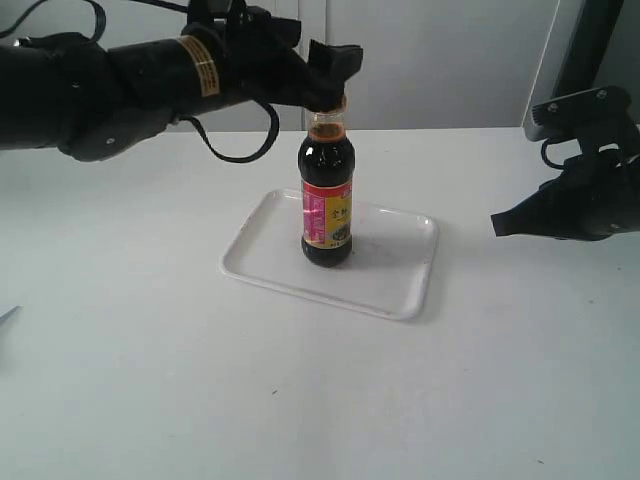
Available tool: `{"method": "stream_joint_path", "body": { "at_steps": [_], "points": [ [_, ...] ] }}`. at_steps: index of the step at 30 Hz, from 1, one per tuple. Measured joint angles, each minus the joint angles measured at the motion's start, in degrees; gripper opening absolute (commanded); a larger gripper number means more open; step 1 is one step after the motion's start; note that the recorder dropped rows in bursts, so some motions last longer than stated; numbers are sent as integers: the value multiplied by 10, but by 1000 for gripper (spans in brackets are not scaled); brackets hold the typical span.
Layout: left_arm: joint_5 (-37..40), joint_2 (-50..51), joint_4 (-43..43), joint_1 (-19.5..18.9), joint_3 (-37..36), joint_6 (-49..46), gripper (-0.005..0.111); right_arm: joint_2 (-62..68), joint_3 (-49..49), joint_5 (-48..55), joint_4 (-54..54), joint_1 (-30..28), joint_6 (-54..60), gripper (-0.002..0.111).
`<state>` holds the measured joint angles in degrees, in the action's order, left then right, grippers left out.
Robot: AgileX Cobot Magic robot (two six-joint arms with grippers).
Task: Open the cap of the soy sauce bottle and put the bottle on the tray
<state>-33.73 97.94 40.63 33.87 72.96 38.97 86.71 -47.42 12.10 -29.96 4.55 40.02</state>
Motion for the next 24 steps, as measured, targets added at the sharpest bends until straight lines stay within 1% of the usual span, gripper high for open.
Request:
{"method": "stream_joint_path", "body": {
  "at_steps": [1,2,3,4,5,6,7,8,9,10,15,17,18,21,24],
  "points": [
    [11,-14,9,0,0,13,43,0,0,0,0,0,0,0],
    [18,-21,13,0,0,18,23,0,0,0,0,0,0,0],
    [48,-38,26,0,0,26,15,0,0,0,0,0,0,0],
    [65,-48,30,0,0,28,0,0,0,0,0,0,0,0],
    [118,-68,38,0,0,29,0,0,0,-1,0,0,0,0],
    [149,-75,40,0,0,30,0,0,0,-1,0,0,0,0],
    [209,-91,46,0,0,30,0,0,0,-1,0,0,0,0],
    [232,-97,49,0,0,30,0,0,0,-1,0,0,0,0],
    [283,-108,59,0,0,30,0,-1,0,-1,0,0,0,0],
    [315,-116,61,0,0,30,0,-4,0,-1,0,0,0,0],
    [417,-139,64,0,-7,6,0,-20,0,25,0,0,0,0],
    [463,-140,64,0,-9,-1,0,-30,0,26,0,9,0,0],
    [489,-142,59,-6,-9,-4,0,-36,-1,27,0,18,0,0],
    [527,-146,31,-30,-9,-24,0,-42,-4,26,0,36,0,0],
    [558,-149,-41,-65,-9,-79,0,-43,-4,24,0,48,0,0]
  ]
}}
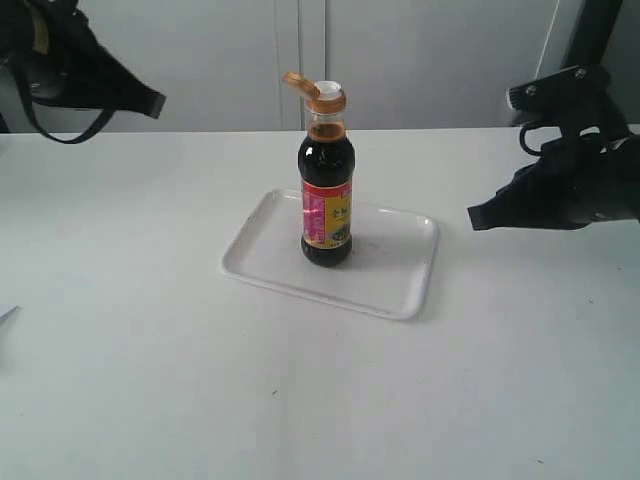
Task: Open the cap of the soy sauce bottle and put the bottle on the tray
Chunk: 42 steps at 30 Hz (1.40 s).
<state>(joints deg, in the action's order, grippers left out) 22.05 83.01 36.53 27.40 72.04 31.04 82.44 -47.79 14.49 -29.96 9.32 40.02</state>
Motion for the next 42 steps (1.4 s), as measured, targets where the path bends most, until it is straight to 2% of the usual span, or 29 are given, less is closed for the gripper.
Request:
{"method": "stream_joint_path", "body": {
  "at_steps": [6,10,18,23,26,33,38,42],
  "points": [
    [38,0,-198,-71,0,-193,0,0,0,-29,0,3,0,0],
    [77,0,-252,-86,0,-261,0,0,0,-45,1,3,0,0],
    [108,-24,-264,-87,-8,-310,0,0,-45,-34,2,3,-22,0],
    [102,-53,-264,-87,-43,-320,0,0,-107,52,14,3,-31,0],
    [99,-68,-264,-87,-69,-321,0,0,-129,116,72,4,-78,0],
    [114,-99,-264,-87,-103,-316,0,0,-161,297,323,4,-246,0],
    [131,-120,-264,-87,-107,-316,0,-4,-163,364,353,-18,-275,0],
    [122,-148,-264,-87,-134,-305,0,-22,-162,368,333,-40,-281,0]
  ]
}}
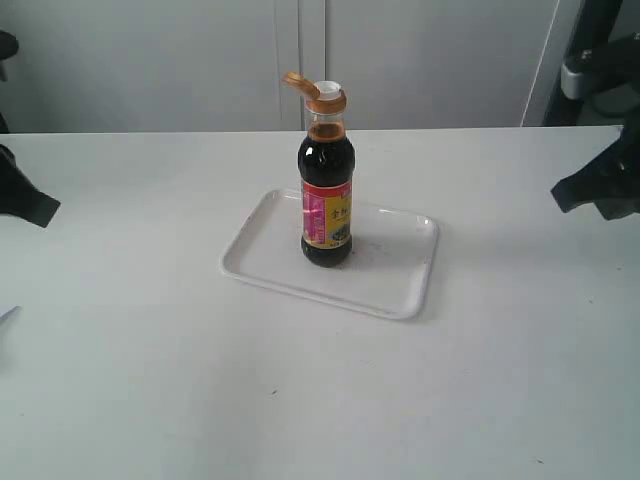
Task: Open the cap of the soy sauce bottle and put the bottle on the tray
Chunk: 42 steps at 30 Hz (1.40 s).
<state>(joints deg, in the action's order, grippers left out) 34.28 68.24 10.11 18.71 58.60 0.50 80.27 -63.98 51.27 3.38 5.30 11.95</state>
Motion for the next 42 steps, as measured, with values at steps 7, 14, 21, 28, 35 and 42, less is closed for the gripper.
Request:
{"method": "stream_joint_path", "body": {
  "at_steps": [7,14,21,28,35,42],
  "points": [
    [-54,-55,0,0,-63,20,0,-86,70,-116,-26,-10,-2,0],
    [-124,-120,-1,0,-135,50,0,-204,168,-233,-34,-10,-3,0],
    [-176,-201,-1,0,-200,76,0,-326,253,-325,-84,-10,-3,0],
    [-204,-277,-1,0,-244,81,0,-433,335,-374,-122,-10,2,0],
    [-220,-346,-11,0,-289,83,0,-540,386,-409,-134,-10,2,0],
    [-227,-412,-17,0,-332,104,0,-606,436,-426,-137,-10,2,0]
  ]
}}
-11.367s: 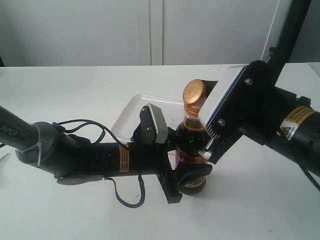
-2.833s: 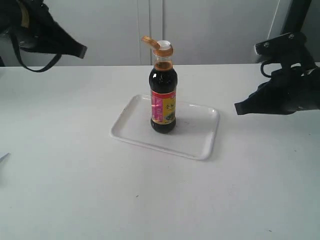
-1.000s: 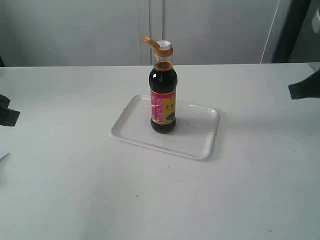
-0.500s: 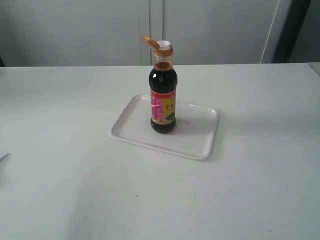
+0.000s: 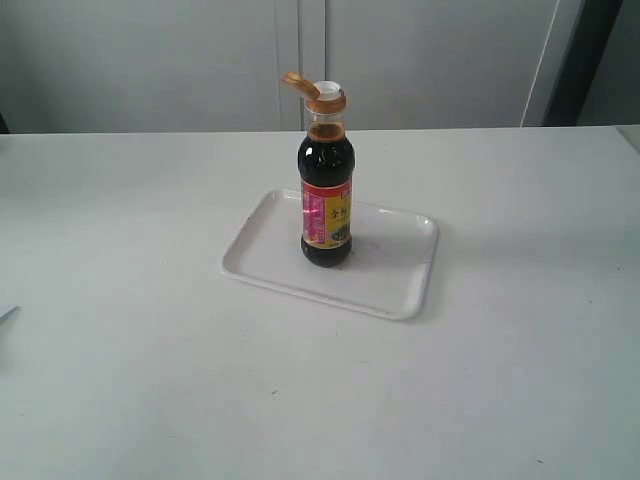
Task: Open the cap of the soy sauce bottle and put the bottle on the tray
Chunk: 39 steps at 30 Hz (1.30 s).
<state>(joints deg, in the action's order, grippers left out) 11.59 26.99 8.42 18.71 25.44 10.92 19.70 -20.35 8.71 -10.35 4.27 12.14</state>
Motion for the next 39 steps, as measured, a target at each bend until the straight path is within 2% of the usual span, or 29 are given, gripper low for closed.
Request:
{"method": "stream_joint_path", "body": {
  "at_steps": [10,31,39],
  "points": [
    [3,-61,0,0,-7,1,0,-15,23,-3,0,0,0,0],
    [3,-62,0,0,-7,1,0,-15,23,-3,-2,0,0,0],
    [-2,-88,-44,0,-53,-88,0,-15,23,-3,-2,0,0,0]
  ]
}}
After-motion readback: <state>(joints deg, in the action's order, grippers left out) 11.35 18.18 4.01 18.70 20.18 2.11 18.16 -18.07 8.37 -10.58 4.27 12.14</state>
